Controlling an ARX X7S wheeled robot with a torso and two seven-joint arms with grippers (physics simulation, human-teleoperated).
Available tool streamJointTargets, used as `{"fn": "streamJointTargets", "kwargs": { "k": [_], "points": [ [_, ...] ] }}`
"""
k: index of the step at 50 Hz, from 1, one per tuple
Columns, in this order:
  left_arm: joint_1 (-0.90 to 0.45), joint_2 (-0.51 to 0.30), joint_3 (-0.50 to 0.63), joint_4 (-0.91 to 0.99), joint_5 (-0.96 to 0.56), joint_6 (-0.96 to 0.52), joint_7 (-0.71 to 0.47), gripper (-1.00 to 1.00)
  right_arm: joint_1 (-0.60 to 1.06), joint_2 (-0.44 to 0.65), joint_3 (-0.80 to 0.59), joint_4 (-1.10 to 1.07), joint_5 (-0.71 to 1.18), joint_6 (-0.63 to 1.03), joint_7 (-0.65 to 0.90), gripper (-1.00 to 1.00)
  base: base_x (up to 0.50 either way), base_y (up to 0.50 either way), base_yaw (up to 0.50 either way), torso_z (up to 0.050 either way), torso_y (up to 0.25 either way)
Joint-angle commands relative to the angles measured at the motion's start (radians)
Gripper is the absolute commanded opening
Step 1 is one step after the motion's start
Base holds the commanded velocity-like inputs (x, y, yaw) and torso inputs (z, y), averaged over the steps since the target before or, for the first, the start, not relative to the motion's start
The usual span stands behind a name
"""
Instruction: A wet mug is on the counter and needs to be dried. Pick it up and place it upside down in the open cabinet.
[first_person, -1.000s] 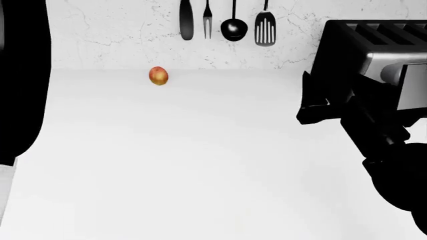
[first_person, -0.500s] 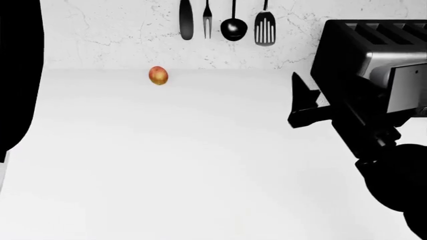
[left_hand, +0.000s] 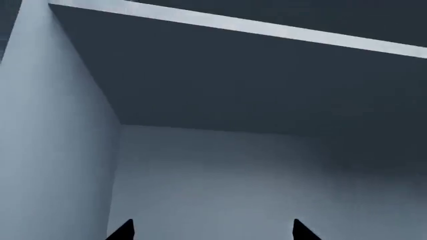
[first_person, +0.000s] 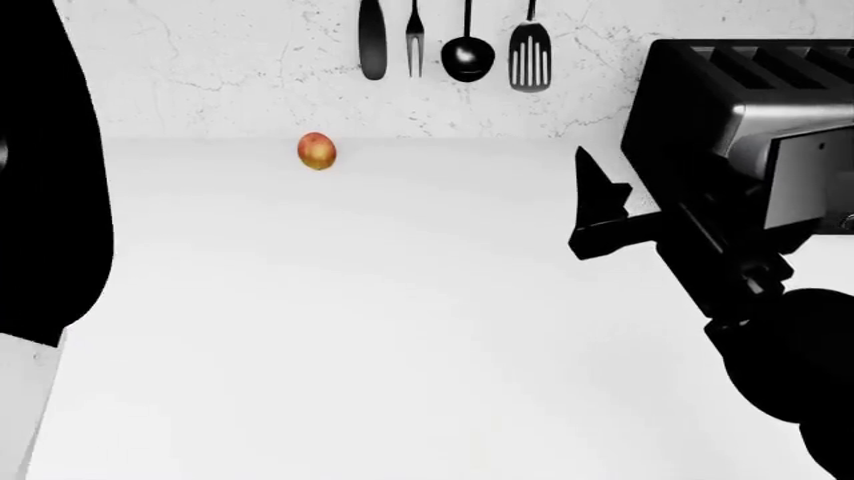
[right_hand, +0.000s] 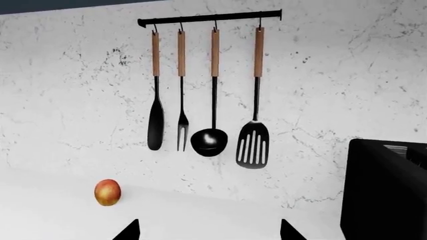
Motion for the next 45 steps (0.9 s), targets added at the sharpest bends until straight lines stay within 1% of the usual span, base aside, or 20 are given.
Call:
{"fn": "streamJointTargets", "kwargs": {
  "k": [1, 3, 6, 9, 10, 11, 14, 16, 18, 20, 23, 27, 33, 38, 45],
  "points": [
    [0.126, -0.009, -0.040, 0.721, -0.145, -0.497, -0.080, 1.00, 0.009, -0.005, -0.002, 0.004, -0.002, 0.008, 0.000, 1.00, 0.00, 0.00, 0.00, 0.000, 0.000],
    [0.124, -0.002, -0.068, 0.797, -0.184, -0.576, -0.098, 1.00, 0.009, -0.004, -0.002, 0.001, -0.001, 0.009, 0.001, 1.00, 0.00, 0.00, 0.00, 0.000, 0.000],
    [0.122, 0.019, -0.142, 0.891, -0.274, -0.738, -0.129, 1.00, 0.008, -0.004, -0.001, -0.001, -0.001, 0.009, 0.004, 1.00, 0.00, 0.00, 0.00, 0.000, 0.000],
    [0.119, 0.025, -0.236, 0.920, -0.477, -0.878, -0.248, 1.00, 0.008, -0.004, -0.001, 0.000, -0.002, 0.010, 0.005, 1.00, 0.00, 0.00, 0.00, 0.000, 0.000],
    [0.116, 0.025, -0.275, 0.907, -0.587, -0.916, -0.322, 1.00, 0.008, -0.005, -0.001, 0.000, -0.002, 0.010, 0.004, 1.00, 0.00, 0.00, 0.00, 0.000, 0.000],
    [0.119, 0.011, -0.287, 0.879, -0.720, -0.918, -0.422, 1.00, 0.008, -0.005, -0.002, 0.001, -0.002, 0.010, 0.004, 1.00, 0.00, 0.00, 0.00, 0.000, 0.000],
    [0.145, -0.030, -0.295, 0.816, -1.166, -0.917, -0.758, 1.00, 0.009, -0.005, -0.001, 0.000, -0.002, 0.012, 0.005, 1.00, 0.00, 0.00, 0.00, 0.000, 0.000],
    [0.167, -0.039, -0.287, 0.809, -1.386, -0.910, -0.923, 1.00, 0.009, -0.005, -0.001, -0.001, -0.001, 0.013, 0.006, 1.00, 0.00, 0.00, 0.00, 0.000, 0.000],
    [0.187, -0.050, -0.260, 0.820, -1.560, -0.881, -1.049, 1.00, 0.009, -0.005, -0.002, -0.001, -0.002, 0.013, 0.007, 1.00, 0.00, 0.00, 0.00, 0.000, 0.000],
    [0.203, -0.068, -0.219, 0.834, -1.706, -0.831, -1.150, 1.00, 0.009, -0.006, -0.002, 0.001, -0.003, 0.014, 0.007, 1.00, 0.00, 0.00, 0.00, 0.000, 0.000],
    [0.226, -0.091, -0.164, 0.875, -1.858, -0.761, -1.245, 1.00, 0.008, -0.009, -0.003, 0.003, -0.005, 0.013, 0.006, 1.00, 0.00, 0.00, 0.00, 0.000, 0.000],
    [0.265, -0.110, -0.116, 0.921, -1.962, -0.698, -1.307, 1.00, 0.007, -0.010, -0.003, 0.004, -0.006, 0.011, 0.006, 1.00, 0.00, 0.00, 0.00, 0.000, 0.000],
    [0.378, -0.146, -0.074, 1.005, -2.069, -0.633, -1.366, 1.00, -0.005, -0.002, 0.002, -0.003, -0.003, 0.004, 0.008, 1.00, 0.00, 0.00, 0.00, 0.000, 0.000],
    [0.449, -0.165, -0.080, 0.999, -2.048, -0.635, -1.359, 1.00, -0.005, -0.003, 0.002, -0.012, -0.006, 0.004, 0.014, 1.00, 0.00, 0.00, 0.00, 0.000, 0.000],
    [0.553, -0.198, -0.136, 1.003, -1.978, -0.676, -1.318, 1.00, -0.003, -0.001, 0.004, -0.028, -0.009, 0.005, 0.022, 1.00, 0.00, 0.00, 0.00, 0.000, 0.000]
  ]
}}
